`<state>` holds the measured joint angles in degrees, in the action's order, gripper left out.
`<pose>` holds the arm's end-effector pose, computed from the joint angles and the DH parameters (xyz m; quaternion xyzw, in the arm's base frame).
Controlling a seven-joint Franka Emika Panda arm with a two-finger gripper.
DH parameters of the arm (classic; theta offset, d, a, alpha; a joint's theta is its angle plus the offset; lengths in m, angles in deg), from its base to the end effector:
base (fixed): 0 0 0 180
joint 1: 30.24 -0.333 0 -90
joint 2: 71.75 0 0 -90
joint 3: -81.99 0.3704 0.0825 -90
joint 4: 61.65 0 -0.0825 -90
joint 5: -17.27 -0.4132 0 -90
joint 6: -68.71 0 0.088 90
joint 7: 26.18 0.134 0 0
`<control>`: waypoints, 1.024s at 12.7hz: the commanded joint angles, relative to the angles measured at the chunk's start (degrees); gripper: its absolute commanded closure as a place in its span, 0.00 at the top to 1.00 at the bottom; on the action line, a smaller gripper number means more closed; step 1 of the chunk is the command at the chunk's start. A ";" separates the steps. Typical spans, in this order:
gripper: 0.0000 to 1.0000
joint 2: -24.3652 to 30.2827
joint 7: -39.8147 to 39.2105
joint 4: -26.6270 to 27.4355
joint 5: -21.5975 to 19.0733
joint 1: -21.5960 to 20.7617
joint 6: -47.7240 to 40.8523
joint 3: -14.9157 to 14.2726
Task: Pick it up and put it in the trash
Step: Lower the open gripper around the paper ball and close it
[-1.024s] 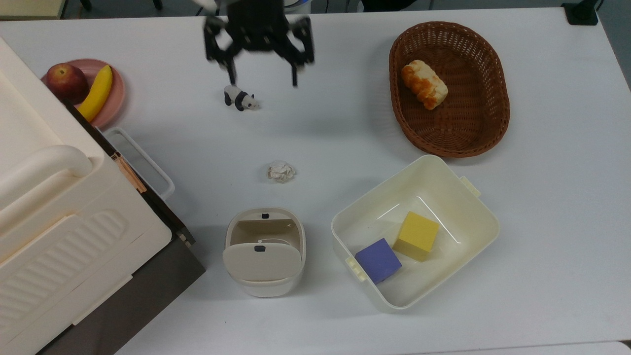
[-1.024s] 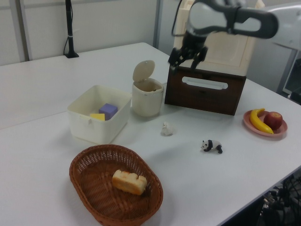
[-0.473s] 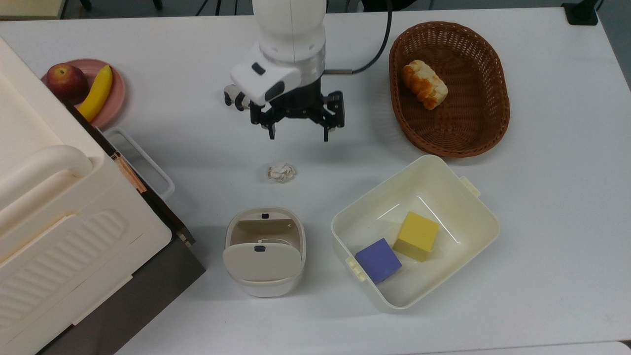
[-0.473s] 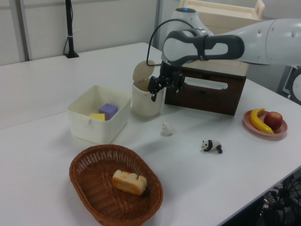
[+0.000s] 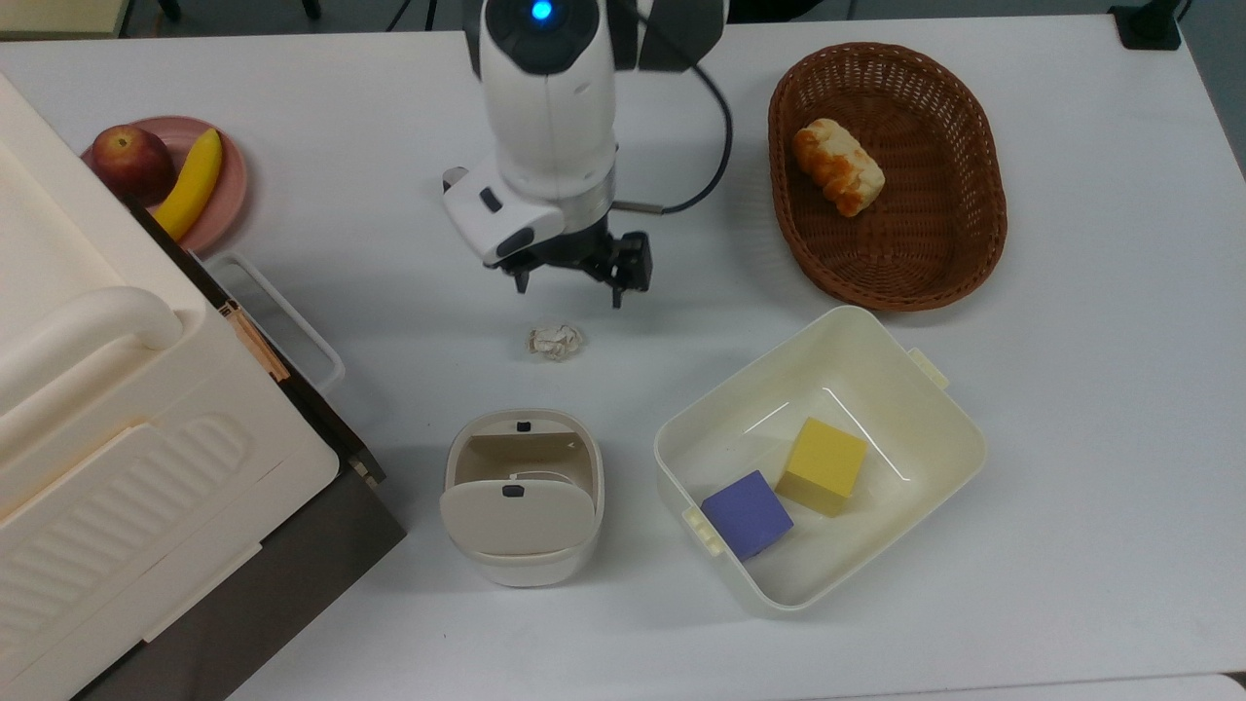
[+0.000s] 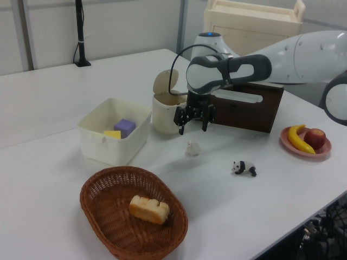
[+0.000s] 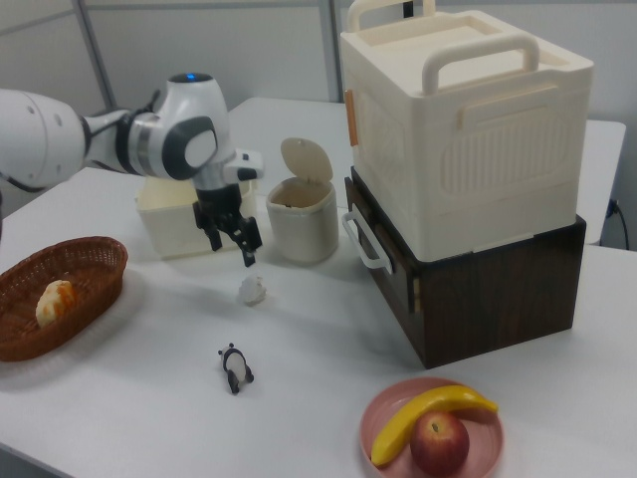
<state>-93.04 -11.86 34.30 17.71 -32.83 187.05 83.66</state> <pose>0.7053 0.0498 0.4002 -0.9962 0.0869 -0.0093 0.0034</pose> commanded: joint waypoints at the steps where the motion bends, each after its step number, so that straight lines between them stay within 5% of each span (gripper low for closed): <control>1: 1.00 -1.47 1.23 1.08 -0.09 -0.13 3.92 -1.50; 12: 1.00 -6.83 1.23 0.90 2.99 0.22 6.73 -1.59; 13: 0.47 -6.92 1.23 0.90 3.25 0.22 7.08 -1.59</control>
<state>-99.88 -11.84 34.55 19.75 -31.98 192.04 82.57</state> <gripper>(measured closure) 0.000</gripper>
